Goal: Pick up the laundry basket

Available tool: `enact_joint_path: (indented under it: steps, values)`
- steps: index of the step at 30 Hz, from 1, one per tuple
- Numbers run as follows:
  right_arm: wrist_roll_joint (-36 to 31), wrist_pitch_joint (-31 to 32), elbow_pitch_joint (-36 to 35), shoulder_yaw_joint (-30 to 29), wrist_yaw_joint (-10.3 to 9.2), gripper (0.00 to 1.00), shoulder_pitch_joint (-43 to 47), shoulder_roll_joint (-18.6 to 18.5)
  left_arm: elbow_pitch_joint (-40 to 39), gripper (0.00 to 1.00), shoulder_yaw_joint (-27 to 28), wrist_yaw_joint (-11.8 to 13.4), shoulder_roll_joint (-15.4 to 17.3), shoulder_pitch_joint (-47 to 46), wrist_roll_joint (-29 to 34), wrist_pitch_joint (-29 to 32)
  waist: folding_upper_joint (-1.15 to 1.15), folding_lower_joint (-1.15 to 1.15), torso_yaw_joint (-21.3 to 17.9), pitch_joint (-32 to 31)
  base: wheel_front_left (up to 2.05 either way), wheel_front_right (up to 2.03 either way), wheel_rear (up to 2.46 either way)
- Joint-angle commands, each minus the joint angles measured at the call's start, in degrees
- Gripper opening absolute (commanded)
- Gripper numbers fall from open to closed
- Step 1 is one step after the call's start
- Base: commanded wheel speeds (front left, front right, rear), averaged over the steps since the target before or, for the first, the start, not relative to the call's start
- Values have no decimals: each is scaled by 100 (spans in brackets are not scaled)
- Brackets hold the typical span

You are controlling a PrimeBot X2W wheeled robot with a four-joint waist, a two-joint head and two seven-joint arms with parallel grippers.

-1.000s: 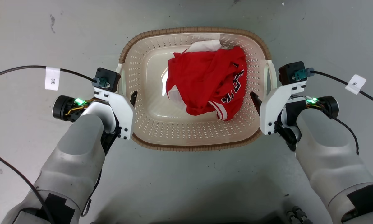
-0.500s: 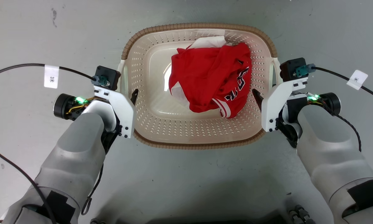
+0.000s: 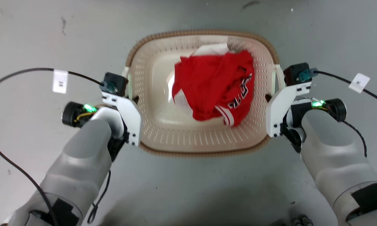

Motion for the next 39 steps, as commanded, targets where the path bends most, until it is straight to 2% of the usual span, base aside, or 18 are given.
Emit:
enact_joint_path:
  steps: [1,6,12,18,22,28,39]
  values:
    - [-58,111,11,73,3,0,90,3,-95,0,-156,-18,-9,169,-78,125,0,0,7,-189,0,0,0]
    - [-23,593,7,224,3,0,216,12,-510,0,-646,-31,174,372,-568,694,0,0,-3,-730,0,0,0]
    - [169,1517,16,613,2,0,423,9,-1053,0,-1282,-39,474,661,-1358,1680,0,0,-14,-1575,0,0,0]
    - [582,2403,-158,955,2,0,633,-8,-1608,0,-1873,-45,834,881,-2143,2693,0,0,3,-2529,0,0,0]
    - [874,2893,-301,1156,2,0,804,-99,-1823,0,-2139,-46,960,963,-2588,3185,0,0,53,-3107,0,0,0]
    - [1244,3326,-533,1395,2,0,1039,-209,-1898,0,-2453,-46,1032,948,-2895,3519,0,0,109,-3783,0,0,0]
    - [1637,3448,-617,1648,2,0,1301,-282,-1715,0,-2729,-46,937,1041,-3217,3836,0,0,224,-4739,0,0,0]
